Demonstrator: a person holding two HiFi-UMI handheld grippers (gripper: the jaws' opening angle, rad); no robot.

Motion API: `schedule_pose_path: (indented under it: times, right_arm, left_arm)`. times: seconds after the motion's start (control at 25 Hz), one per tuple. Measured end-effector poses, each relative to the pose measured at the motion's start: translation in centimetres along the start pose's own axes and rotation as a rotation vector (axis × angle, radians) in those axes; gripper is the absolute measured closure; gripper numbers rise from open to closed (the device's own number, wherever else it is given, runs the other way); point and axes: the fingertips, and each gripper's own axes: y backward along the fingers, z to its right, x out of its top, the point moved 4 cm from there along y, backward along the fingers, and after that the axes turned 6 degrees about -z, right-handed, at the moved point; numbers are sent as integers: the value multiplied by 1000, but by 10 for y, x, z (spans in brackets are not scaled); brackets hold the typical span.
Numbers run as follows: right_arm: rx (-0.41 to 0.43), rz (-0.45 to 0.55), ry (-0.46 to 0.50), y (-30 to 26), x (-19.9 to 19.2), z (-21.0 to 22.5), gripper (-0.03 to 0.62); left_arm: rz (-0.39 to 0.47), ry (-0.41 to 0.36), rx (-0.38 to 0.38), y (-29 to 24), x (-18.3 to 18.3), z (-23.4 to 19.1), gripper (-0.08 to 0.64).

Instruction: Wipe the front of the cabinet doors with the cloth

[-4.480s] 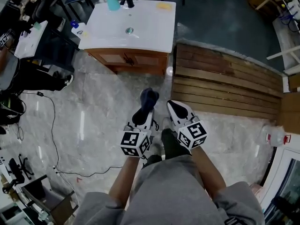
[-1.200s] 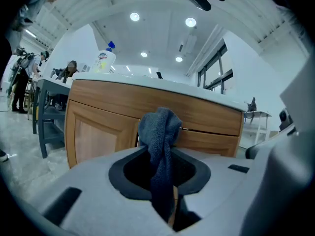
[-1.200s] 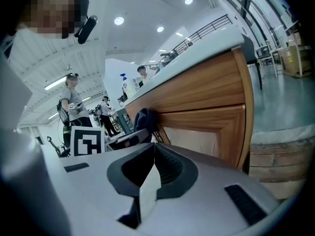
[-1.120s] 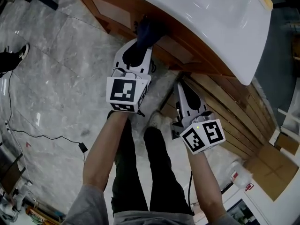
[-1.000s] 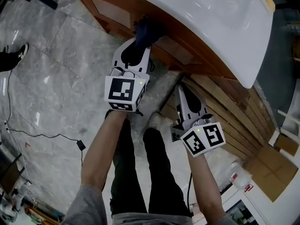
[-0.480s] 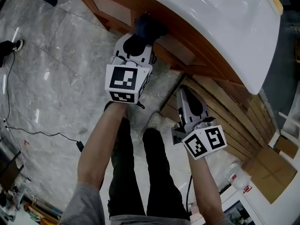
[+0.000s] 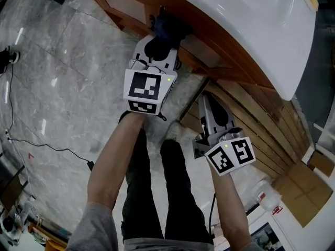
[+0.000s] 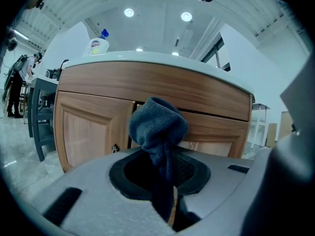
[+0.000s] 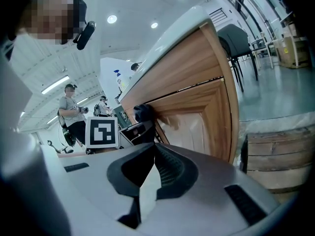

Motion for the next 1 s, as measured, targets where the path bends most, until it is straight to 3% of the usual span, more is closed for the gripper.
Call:
schedule_pose_path:
  times: [1.0]
  right_arm:
    - [-42,50,-44,53,-10,46,580]
  left_arm:
    - [-33,-78,-159,-13,-20,118,482]
